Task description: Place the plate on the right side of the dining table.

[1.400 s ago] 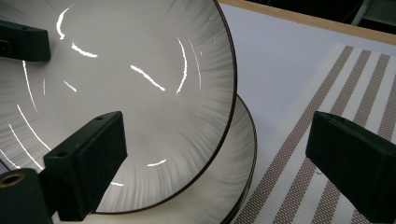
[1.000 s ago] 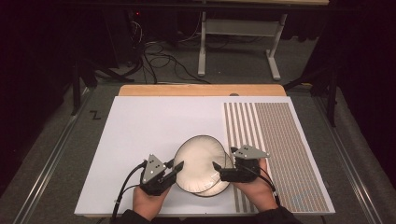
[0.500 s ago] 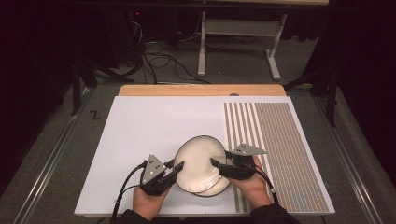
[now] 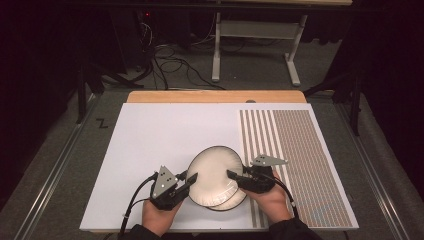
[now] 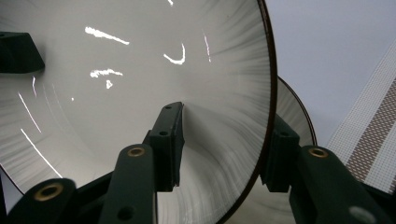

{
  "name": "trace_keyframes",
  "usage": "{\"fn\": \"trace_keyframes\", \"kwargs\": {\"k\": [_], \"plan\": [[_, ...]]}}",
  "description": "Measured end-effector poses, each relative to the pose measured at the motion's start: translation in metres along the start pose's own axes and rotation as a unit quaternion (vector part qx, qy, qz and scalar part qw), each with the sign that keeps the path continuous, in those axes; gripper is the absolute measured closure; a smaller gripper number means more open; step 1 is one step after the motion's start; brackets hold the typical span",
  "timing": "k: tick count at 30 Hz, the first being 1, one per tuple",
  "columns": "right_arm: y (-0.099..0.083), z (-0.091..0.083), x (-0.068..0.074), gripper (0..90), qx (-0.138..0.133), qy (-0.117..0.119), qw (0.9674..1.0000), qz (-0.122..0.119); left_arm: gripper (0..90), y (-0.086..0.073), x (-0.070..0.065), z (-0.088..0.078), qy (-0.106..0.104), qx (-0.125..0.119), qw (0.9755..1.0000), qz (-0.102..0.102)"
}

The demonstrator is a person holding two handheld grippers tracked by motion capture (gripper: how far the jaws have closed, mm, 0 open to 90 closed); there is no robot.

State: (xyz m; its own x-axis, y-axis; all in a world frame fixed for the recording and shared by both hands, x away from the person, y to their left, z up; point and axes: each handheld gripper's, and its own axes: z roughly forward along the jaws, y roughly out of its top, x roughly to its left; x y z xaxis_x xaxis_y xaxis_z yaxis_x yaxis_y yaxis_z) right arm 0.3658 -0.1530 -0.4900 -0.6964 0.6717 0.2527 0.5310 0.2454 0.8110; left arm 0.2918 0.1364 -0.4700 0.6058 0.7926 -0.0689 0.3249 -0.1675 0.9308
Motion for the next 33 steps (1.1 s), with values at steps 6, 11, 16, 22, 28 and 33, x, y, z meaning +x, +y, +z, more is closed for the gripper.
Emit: {"fn": "trace_keyframes", "kwargs": {"k": [6, 11, 16, 22, 28, 33], "plan": [[-0.001, -0.005, -0.003, 66.6, -0.008, 0.006, 0.9999, 0.003, 74.8, 0.001, 0.001, -0.001, -0.004, -0.003, 1.0000, -0.003], [-0.001, -0.013, -0.003, 72.8, -0.019, 0.011, 0.9997, 0.007, 76.3, 0.002, 0.000, -0.003, -0.008, -0.007, 0.9999, -0.002], [0.000, -0.025, 0.002, 77.8, -0.035, -0.006, 0.9993, -0.008, 79.9, 0.002, -0.001, -0.003, -0.008, -0.002, 1.0000, -0.001], [0.000, -0.032, 0.006, 79.0, -0.039, -0.011, 0.9991, -0.016, 80.6, 0.002, -0.001, -0.005, -0.009, -0.001, 1.0000, -0.003], [0.002, -0.036, 0.010, 79.9, -0.044, -0.016, 0.9986, -0.025, 80.5, 0.003, 0.001, -0.005, -0.008, -0.002, 1.0000, -0.005], [0.004, -0.039, 0.013, 80.7, -0.050, -0.018, 0.9982, -0.027, 80.1, 0.003, 0.002, -0.006, -0.010, -0.006, 0.9999, -0.012]]}}
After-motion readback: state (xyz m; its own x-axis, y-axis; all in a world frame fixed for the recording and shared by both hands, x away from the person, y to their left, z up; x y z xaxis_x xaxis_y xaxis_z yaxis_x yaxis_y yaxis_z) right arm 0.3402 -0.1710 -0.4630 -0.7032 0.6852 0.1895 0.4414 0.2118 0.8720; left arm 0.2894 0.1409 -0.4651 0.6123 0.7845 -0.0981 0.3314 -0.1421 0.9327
